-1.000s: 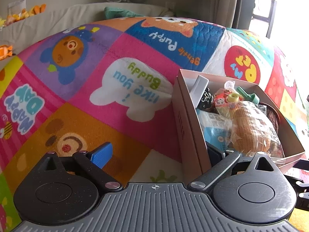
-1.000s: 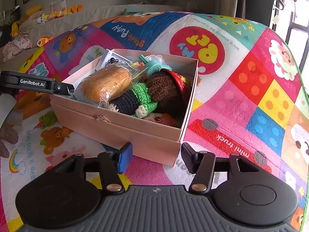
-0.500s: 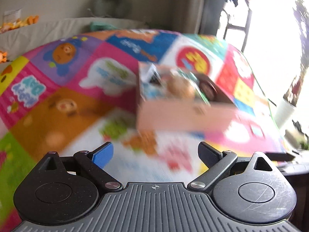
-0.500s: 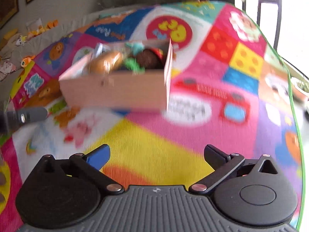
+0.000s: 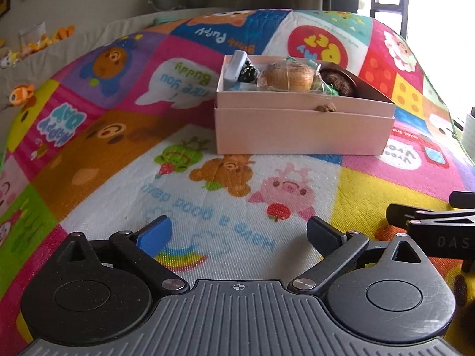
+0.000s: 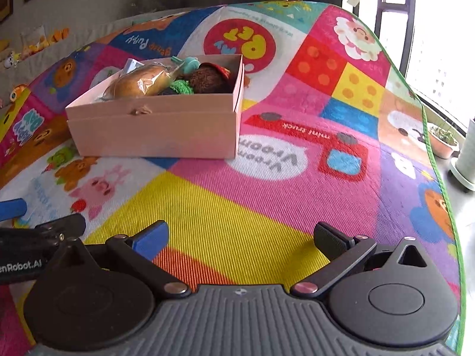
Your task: Organize objects
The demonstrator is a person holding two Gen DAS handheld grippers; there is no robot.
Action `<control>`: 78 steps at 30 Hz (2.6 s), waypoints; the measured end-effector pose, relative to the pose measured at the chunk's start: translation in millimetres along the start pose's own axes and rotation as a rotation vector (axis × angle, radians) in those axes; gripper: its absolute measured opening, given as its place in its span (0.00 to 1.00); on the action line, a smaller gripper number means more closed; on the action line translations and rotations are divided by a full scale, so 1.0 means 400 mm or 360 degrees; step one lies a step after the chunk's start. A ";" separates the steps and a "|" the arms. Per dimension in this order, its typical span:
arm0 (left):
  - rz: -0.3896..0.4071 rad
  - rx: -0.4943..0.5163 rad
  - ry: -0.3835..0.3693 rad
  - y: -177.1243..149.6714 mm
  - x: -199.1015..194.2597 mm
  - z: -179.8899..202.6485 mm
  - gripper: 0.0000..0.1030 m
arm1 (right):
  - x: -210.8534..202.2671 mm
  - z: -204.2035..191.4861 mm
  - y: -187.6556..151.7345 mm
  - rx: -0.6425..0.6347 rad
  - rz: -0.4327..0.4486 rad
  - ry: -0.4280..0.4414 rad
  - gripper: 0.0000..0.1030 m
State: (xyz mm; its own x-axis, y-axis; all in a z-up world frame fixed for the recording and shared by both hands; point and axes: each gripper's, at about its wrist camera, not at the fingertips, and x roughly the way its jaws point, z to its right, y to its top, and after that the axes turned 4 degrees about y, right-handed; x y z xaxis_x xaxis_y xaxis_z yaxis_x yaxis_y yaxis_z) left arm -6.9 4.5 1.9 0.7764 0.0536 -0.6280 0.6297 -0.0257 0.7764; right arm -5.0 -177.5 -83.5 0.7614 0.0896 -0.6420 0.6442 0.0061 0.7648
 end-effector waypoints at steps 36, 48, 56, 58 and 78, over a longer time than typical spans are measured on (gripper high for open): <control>-0.0006 -0.0012 0.0007 0.010 0.015 0.000 0.99 | 0.025 0.009 0.014 -0.0010 0.0008 0.0022 1.00; -0.0006 -0.0009 0.0009 0.010 0.015 0.000 0.99 | 0.026 0.010 0.014 -0.0010 0.0009 0.0022 1.00; -0.0006 -0.0009 0.0009 0.010 0.015 0.000 0.99 | 0.026 0.010 0.013 -0.0010 0.0009 0.0022 1.00; -0.0006 -0.0008 0.0009 0.010 0.015 0.000 0.99 | 0.027 0.010 0.014 -0.0010 0.0008 0.0022 1.00; -0.0006 -0.0008 0.0009 0.010 0.015 0.000 0.99 | 0.025 0.010 0.014 -0.0010 0.0008 0.0022 1.00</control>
State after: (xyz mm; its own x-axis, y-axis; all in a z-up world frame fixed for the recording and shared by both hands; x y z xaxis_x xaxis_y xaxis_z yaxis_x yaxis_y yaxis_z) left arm 0.2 4.7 1.3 0.7740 0.0590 -0.6305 0.6324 -0.0204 0.7744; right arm 6.4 -180.7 -85.8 0.7637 0.1034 -0.6373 0.6397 0.0120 0.7685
